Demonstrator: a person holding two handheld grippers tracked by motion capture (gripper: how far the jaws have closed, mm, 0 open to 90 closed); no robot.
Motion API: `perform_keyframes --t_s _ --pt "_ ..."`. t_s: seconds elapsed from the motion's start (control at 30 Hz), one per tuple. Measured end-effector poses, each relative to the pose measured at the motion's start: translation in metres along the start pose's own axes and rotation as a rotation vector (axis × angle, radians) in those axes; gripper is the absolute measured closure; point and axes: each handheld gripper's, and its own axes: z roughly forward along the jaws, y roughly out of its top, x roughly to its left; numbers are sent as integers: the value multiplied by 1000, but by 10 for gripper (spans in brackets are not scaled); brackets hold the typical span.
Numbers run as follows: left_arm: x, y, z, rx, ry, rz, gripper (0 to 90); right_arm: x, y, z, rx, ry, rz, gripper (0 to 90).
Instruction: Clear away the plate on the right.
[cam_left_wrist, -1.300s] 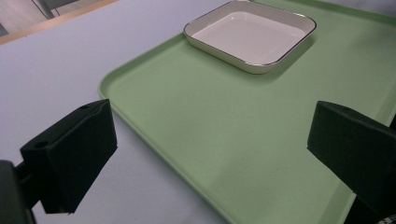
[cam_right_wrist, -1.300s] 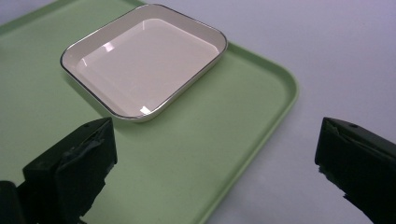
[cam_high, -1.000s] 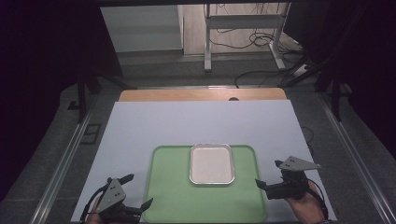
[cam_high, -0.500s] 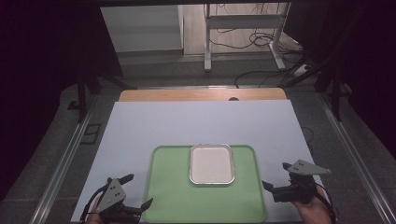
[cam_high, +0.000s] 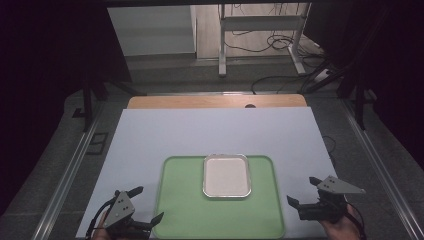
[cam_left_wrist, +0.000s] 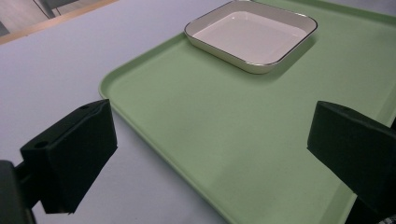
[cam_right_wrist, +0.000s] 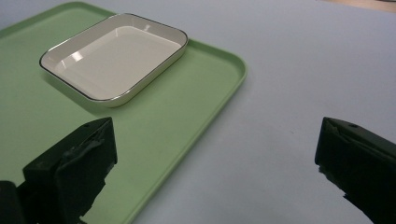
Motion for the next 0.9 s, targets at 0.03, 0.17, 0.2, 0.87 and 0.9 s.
perform_keyframes --t_s 0.03,0.17,0.2,0.87,0.9 --pt "0 0 0 0 0 0 13 0 -1 -1 -2 -2 -7 0" --pt "0 0 0 -1 0 -3 13 1 -5 -3 1 -8 -17 0" --pt "0 0 0 -1 1 -2 13 0 -6 -4 0 -8 -17 0" --pt "0 0 0 -3 2 -2 13 -1 -24 -14 13 15 27 0" --pt "0 0 0 -2 2 -1 13 -1 -23 -14 20 15 25 0"
